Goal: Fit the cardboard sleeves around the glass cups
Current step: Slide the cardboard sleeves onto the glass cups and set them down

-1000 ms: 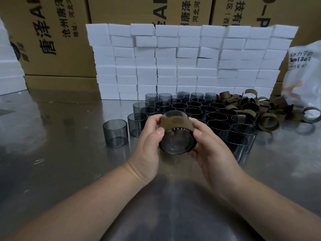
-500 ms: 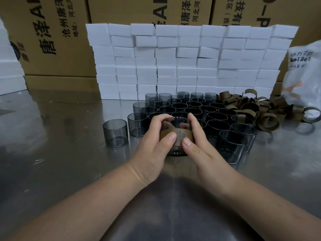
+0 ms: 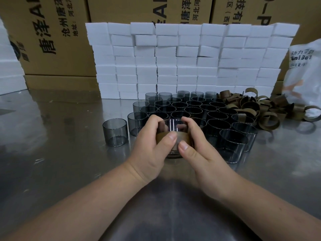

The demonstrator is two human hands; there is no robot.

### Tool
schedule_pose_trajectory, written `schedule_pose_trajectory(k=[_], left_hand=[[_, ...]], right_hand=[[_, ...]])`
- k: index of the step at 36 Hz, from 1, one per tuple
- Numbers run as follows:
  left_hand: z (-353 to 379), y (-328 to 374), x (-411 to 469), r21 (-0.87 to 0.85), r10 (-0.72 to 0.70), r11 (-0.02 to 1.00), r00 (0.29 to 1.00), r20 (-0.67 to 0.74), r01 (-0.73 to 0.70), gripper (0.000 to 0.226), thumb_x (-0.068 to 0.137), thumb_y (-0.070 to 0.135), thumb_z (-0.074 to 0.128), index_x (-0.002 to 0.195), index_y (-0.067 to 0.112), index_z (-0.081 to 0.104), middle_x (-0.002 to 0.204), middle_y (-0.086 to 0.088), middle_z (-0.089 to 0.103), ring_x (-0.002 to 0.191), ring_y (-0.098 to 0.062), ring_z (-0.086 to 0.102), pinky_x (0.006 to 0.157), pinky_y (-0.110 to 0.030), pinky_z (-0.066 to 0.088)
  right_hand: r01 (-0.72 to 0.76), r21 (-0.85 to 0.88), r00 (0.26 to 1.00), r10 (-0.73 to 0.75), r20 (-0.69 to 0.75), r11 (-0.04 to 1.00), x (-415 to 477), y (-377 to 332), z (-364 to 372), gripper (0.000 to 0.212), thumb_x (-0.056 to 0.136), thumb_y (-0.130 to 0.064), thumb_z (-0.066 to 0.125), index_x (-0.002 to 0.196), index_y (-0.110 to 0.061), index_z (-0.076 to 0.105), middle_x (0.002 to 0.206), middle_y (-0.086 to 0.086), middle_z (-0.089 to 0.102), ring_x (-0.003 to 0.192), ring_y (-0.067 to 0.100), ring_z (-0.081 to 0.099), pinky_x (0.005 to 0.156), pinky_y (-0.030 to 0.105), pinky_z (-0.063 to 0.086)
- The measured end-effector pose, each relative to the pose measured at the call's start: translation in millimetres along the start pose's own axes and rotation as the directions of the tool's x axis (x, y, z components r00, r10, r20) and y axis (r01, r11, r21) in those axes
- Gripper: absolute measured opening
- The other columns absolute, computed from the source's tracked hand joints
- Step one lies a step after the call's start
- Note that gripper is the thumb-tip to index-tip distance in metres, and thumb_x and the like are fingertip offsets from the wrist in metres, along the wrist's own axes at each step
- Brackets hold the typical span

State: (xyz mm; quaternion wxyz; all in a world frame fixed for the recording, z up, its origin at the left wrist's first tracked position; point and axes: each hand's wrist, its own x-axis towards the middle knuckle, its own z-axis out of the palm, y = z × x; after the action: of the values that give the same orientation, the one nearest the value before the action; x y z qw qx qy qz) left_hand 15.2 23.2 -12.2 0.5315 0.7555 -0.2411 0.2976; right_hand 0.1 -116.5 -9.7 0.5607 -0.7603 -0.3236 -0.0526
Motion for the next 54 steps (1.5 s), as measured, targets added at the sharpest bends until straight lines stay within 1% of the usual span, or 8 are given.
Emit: schedule_pose_trajectory(k=[4,8,15,20,32,43,49,54], left_hand=[[-0.4,1.6,0.6,-0.013,0.002,1.000,1.000,-0.009,-0.002,0.031,0.071,0.050,0.043,0.073,0.019,0.041,0.067,0.008,0.038,0.062,-0.005,0.035,0.059,-0.020,0.032],[-0.5,1.5,0.9,-0.006,0.002,1.000,1.000,-0.010,-0.002,0.034,0.071,0.052,0.044,0.071,0.018,0.039,0.065,0.007,0.037,0.060,-0.006,0.034,0.058,-0.021,0.032],[-0.1,1.2,1.3,-0.005,-0.001,1.000,1.000,-0.029,0.001,0.036,0.070,0.052,0.045,0.068,0.017,0.038,0.062,0.007,0.035,0.057,-0.003,0.032,0.055,-0.018,0.031],[-0.8,1.2,1.3,-0.007,-0.004,1.000,1.000,-0.024,0.004,0.036,0.070,0.052,0.046,0.067,0.017,0.037,0.061,0.007,0.034,0.056,-0.003,0.032,0.054,-0.018,0.030],[-1.7,3.4,1.5,-0.057,-0.036,0.998,0.999,-0.014,0.035,0.046,0.070,0.052,0.047,0.067,0.007,0.037,0.062,-0.007,0.035,0.059,-0.017,0.033,0.056,-0.036,0.031],[-1.1,3.6,2.8,-0.069,-0.063,0.996,0.997,-0.036,0.060,0.045,0.069,0.052,0.049,0.065,0.009,0.036,0.061,-0.007,0.034,0.058,-0.018,0.032,0.055,-0.038,0.030],[-0.2,4.9,2.4,-0.073,-0.074,0.995,0.996,-0.043,0.071,0.052,0.068,0.052,0.049,0.065,0.001,0.036,0.062,-0.008,0.035,0.059,-0.019,0.033,0.056,-0.039,0.031],[-0.3,7.0,2.2,-0.060,-0.070,0.996,0.996,-0.047,0.067,0.058,0.067,0.052,0.049,0.067,-0.005,0.039,0.062,-0.010,0.037,0.060,-0.020,0.035,0.056,-0.037,0.033]], right_hand=[[0.019,0.013,1.000,-0.019,-0.011,1.000,-0.4,2.2,1.0,0.051,0.075,-0.060,0.041,0.123,-0.052,0.026,0.137,-0.019,0.036,0.129,-0.005,0.033,0.112,0.030,0.029],[0.033,0.029,0.999,-0.032,-0.020,0.999,-0.5,5.0,0.7,0.047,0.076,-0.060,0.041,0.121,-0.052,0.031,0.130,-0.026,0.041,0.127,-0.005,0.037,0.109,0.027,0.031],[0.056,0.039,0.998,-0.055,-0.034,0.998,-0.4,7.1,0.1,0.043,0.076,-0.059,0.041,0.118,-0.052,0.034,0.117,-0.038,0.042,0.120,-0.012,0.039,0.099,0.011,0.033],[0.066,0.052,0.997,-0.064,-0.041,0.996,-0.2,8.0,0.1,0.043,0.075,-0.059,0.041,0.117,-0.050,0.035,0.113,-0.043,0.044,0.117,-0.014,0.041,0.096,0.009,0.033],[0.111,0.071,0.993,-0.108,-0.046,0.991,1.0,7.6,1.2,0.037,0.079,-0.055,0.041,0.115,-0.046,0.039,0.109,-0.042,0.047,0.113,-0.013,0.044,0.092,0.008,0.034],[0.153,0.048,0.987,-0.150,-0.052,0.987,1.6,4.7,1.6,0.031,0.082,-0.050,0.041,0.112,-0.043,0.043,0.109,-0.038,0.052,0.106,-0.013,0.049,0.088,0.005,0.035],[0.160,0.017,0.986,-0.158,-0.054,0.987,1.6,1.6,1.8,0.027,0.082,-0.053,0.039,0.104,-0.069,0.040,0.106,-0.037,0.052,0.104,-0.013,0.049,0.087,0.004,0.035],[0.170,-0.021,0.984,-0.170,-0.050,0.985,1.9,1.0,1.5,0.028,0.083,-0.054,0.037,0.102,-0.074,0.036,0.107,-0.041,0.051,0.105,-0.015,0.048,0.086,0.001,0.034]])
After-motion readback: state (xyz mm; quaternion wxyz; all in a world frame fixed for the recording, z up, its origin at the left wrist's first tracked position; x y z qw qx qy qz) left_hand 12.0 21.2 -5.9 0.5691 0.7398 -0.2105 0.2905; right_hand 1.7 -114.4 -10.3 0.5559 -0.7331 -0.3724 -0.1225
